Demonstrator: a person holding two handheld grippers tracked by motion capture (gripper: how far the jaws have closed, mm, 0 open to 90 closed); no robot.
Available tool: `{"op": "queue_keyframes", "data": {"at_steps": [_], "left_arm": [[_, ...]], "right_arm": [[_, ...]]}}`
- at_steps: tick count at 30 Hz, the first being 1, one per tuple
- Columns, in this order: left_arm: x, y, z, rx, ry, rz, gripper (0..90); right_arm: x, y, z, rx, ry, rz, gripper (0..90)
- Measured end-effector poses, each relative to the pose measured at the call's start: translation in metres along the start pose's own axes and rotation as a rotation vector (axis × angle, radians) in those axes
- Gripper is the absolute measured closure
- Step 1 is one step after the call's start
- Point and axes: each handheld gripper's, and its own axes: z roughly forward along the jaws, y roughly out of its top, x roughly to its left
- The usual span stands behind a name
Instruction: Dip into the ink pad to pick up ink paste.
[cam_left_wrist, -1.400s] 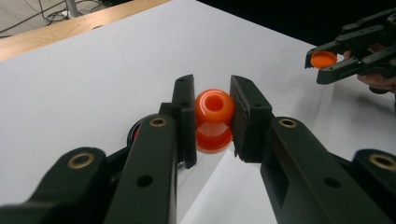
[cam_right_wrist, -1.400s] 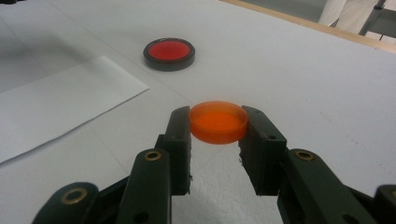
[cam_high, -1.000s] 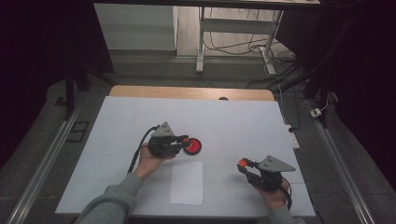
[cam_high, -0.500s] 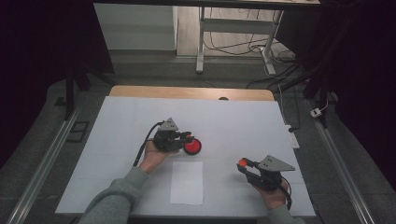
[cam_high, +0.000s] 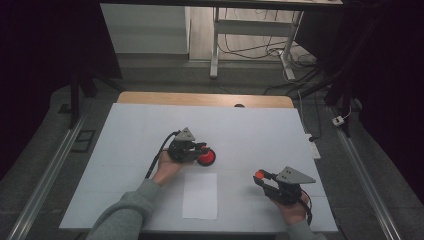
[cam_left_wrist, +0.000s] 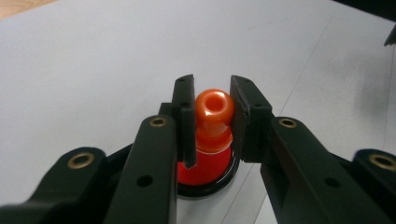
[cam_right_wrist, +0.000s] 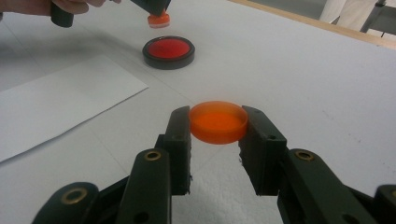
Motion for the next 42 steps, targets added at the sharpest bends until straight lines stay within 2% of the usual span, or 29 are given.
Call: {"op": "queue_keyframes", "data": {"at_steps": [10, 24, 37, 38, 40, 42], "left_arm": [[-0.003, -0.002, 0.008, 0.025, 0.005, 0.011, 72.2], [-0.001, -0.004, 0.014, 0.036, 0.026, -0.003, 72.2], [-0.003, -0.009, 0.022, 0.069, 0.057, 0.019, 72.2], [-0.003, -0.010, 0.022, 0.059, 0.057, 0.020, 72.2], [-0.005, -0.013, 0.021, 0.053, 0.066, 0.051, 72.3], [-0.007, -0.015, 0.021, 0.047, 0.076, 0.062, 72.5]], "right_arm": [[0.001, 0.000, 0.000, -0.001, -0.001, 0.001, 64.1], [0.001, 0.000, -0.002, -0.004, -0.002, -0.004, 64.1], [0.000, -0.001, -0.002, -0.003, -0.002, -0.002, 64.2], [0.000, -0.001, -0.002, -0.002, -0.001, -0.003, 64.2], [0.000, -0.001, -0.003, -0.003, -0.003, -0.001, 64.2], [0.000, -0.001, -0.003, -0.004, -0.003, 0.000, 64.2]]}}
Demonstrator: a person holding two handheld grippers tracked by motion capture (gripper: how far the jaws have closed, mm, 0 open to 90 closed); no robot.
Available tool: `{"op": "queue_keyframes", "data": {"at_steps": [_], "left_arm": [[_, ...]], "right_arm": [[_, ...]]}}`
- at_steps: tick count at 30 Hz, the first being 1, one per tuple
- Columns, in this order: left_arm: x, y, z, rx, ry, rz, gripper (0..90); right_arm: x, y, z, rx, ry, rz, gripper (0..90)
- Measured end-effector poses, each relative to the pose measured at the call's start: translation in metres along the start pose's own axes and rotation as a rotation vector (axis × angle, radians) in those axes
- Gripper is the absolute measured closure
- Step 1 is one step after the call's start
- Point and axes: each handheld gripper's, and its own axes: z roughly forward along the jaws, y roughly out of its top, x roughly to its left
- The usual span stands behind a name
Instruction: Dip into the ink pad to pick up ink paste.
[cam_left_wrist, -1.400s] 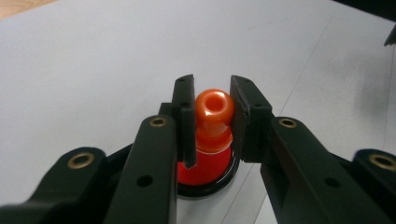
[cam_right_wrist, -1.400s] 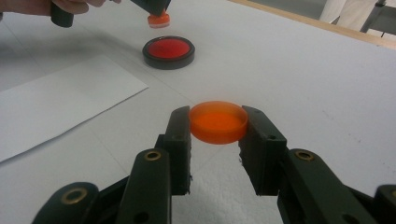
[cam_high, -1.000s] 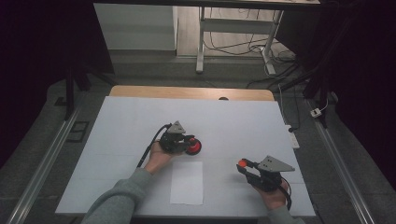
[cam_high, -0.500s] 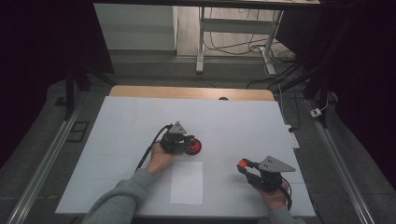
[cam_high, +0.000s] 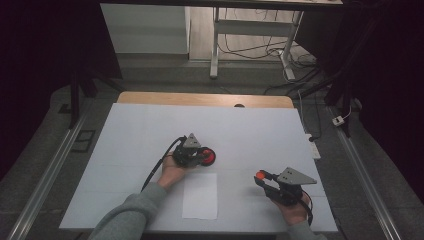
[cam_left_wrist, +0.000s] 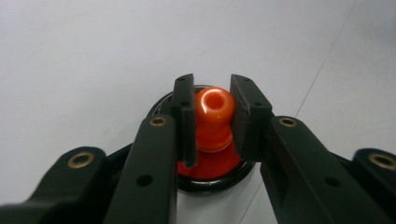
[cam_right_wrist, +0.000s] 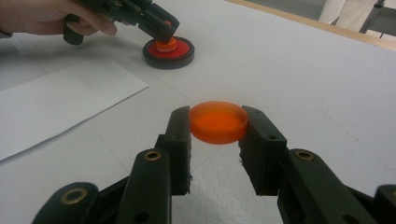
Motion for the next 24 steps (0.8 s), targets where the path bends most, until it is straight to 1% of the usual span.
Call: {"op": "queue_keyframes", "data": {"at_steps": [2, 8, 12, 15, 18, 24], "left_arm": [[-0.0007, -0.0001, -0.0001, 0.001, 0.006, 0.009, 72.5], [-0.0005, -0.0006, -0.0001, -0.001, 0.003, -0.002, 72.7], [0.0004, -0.0007, 0.0000, 0.000, -0.001, -0.006, 72.8], [-0.0004, -0.0004, 0.0001, 0.002, 0.003, -0.001, 72.8], [0.0008, -0.0007, 0.0001, 0.000, -0.004, -0.007, 72.8], [-0.0005, -0.0006, 0.0002, 0.001, 0.005, 0.001, 72.9]], "right_arm": [[0.0000, -0.0001, -0.0002, 0.000, -0.001, 0.002, 64.1], [0.0007, 0.0004, -0.0015, -0.003, -0.003, -0.002, 64.1], [0.0002, 0.0001, -0.0016, -0.009, -0.004, 0.004, 64.1], [0.0006, 0.0003, -0.0020, -0.006, -0.006, 0.000, 64.1], [0.0008, 0.0004, -0.0026, -0.010, -0.008, -0.001, 64.2], [0.0013, 0.0007, -0.0021, -0.006, -0.008, -0.002, 64.1]]}}
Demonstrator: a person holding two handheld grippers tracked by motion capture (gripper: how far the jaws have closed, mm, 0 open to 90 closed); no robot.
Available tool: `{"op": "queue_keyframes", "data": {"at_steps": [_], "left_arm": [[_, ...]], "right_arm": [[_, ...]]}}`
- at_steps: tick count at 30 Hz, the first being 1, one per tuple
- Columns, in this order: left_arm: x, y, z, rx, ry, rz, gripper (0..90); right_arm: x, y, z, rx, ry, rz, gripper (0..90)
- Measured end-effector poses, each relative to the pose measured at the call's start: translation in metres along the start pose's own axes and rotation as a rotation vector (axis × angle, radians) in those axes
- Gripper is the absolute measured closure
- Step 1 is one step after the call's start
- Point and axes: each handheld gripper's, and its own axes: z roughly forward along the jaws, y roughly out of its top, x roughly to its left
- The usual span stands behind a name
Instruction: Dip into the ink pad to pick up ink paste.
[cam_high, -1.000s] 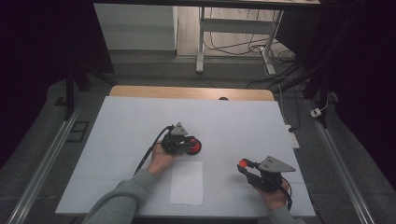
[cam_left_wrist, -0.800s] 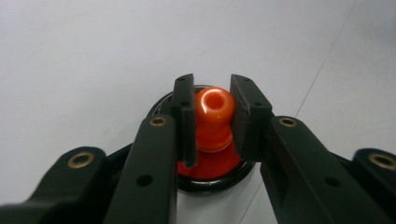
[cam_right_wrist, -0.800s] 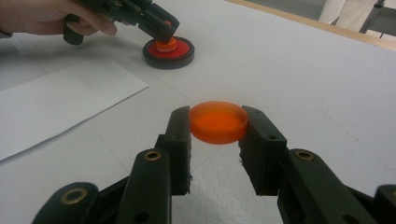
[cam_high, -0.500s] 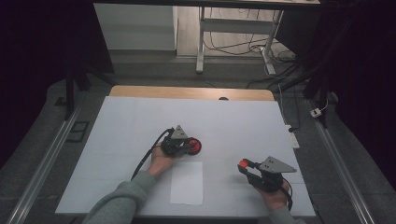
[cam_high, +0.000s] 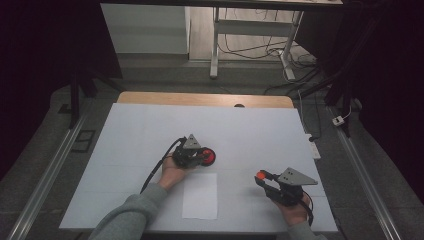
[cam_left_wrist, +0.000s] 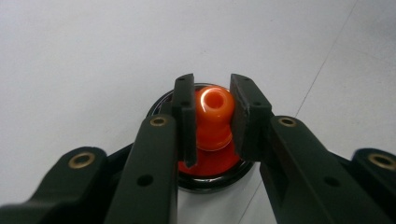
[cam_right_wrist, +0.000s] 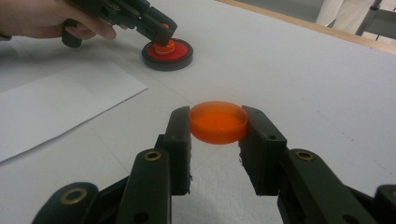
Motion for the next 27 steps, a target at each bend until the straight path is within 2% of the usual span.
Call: {"op": "queue_keyframes", "data": {"at_steps": [5, 9, 12, 14, 15, 17, 19, 27], "left_arm": [[0.000, 0.000, 0.000, -0.002, -0.001, 0.002, 72.9], [-0.003, 0.001, 0.000, 0.005, 0.018, 0.020, 72.8], [-0.001, 0.001, 0.000, 0.004, 0.009, 0.011, 72.7], [-0.001, 0.002, -0.001, -0.001, 0.008, 0.020, 72.6], [-0.001, 0.003, -0.005, -0.034, 0.006, 0.023, 72.6], [0.002, 0.009, -0.017, -0.103, -0.003, -0.005, 72.6], [0.003, 0.015, -0.028, -0.138, -0.007, -0.012, 72.5], [0.004, 0.019, -0.038, -0.168, -0.018, -0.034, 72.5]], "right_arm": [[-0.001, 0.000, 0.000, -0.002, -0.002, 0.002, 64.1], [-0.001, 0.000, -0.001, -0.009, -0.002, 0.001, 64.1], [-0.001, 0.000, 0.000, -0.003, -0.003, 0.002, 64.1], [-0.001, 0.000, 0.000, -0.003, -0.003, 0.001, 64.1], [-0.001, 0.000, 0.000, -0.004, -0.002, 0.002, 64.1], [-0.001, 0.000, 0.000, -0.004, -0.002, 0.004, 64.1], [-0.002, 0.000, 0.000, -0.003, -0.003, 0.008, 64.1], [-0.001, 0.001, 0.000, -0.003, -0.005, 0.001, 64.1]]}}
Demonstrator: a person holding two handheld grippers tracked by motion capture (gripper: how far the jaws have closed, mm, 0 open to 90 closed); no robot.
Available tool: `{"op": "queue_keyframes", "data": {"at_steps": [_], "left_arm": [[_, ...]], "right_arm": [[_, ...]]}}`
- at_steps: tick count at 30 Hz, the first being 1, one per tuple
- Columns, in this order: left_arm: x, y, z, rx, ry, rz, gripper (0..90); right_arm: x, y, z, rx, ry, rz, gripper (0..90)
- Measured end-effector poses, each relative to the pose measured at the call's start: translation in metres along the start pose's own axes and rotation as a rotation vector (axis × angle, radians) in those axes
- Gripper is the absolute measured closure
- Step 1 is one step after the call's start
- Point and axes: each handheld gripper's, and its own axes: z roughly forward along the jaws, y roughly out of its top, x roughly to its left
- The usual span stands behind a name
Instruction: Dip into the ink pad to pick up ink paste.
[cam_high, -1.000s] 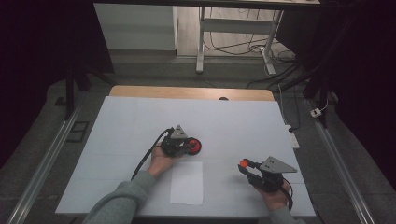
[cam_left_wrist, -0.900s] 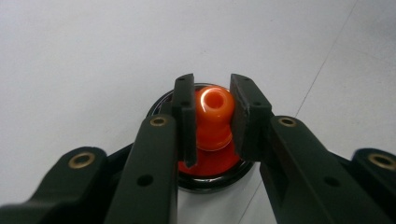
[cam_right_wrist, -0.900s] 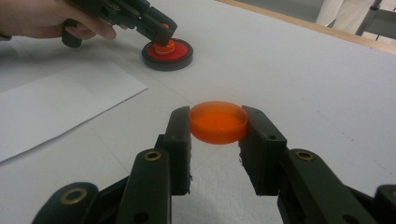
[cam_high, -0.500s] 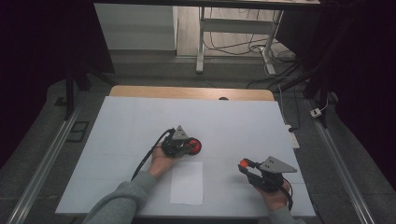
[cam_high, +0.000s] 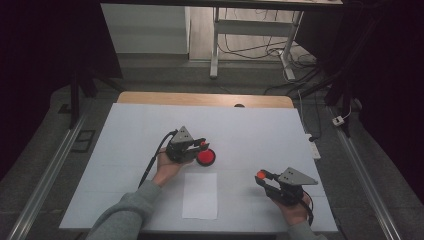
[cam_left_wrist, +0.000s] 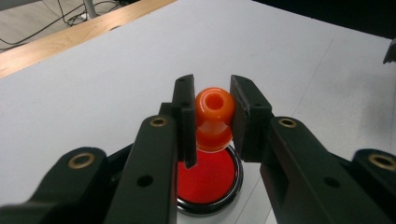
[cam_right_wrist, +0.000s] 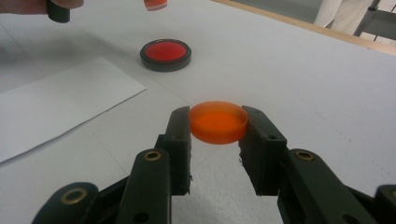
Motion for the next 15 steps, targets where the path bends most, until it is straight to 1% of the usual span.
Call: {"op": "queue_keyframes", "data": {"at_steps": [5, 8, 11, 15], "left_arm": [[0.0015, 0.0035, -0.0047, -0.017, -0.008, -0.017, 72.5], [0.0025, 0.0026, -0.0033, -0.006, -0.010, -0.026, 72.5], [0.0023, 0.0012, -0.0002, 0.010, -0.015, -0.026, 72.4], [0.0009, -0.0003, 0.0047, 0.032, -0.012, -0.012, 72.4]], "right_arm": [[-0.0011, -0.0005, -0.0001, -0.002, 0.002, 0.006, 64.1], [-0.0016, -0.0002, -0.0006, -0.001, 0.001, 0.003, 64.1], [-0.0012, -0.0001, -0.0003, -0.004, 0.003, 0.005, 64.1], [-0.0009, 0.0002, -0.0003, -0.002, 0.003, 0.002, 64.1]]}}
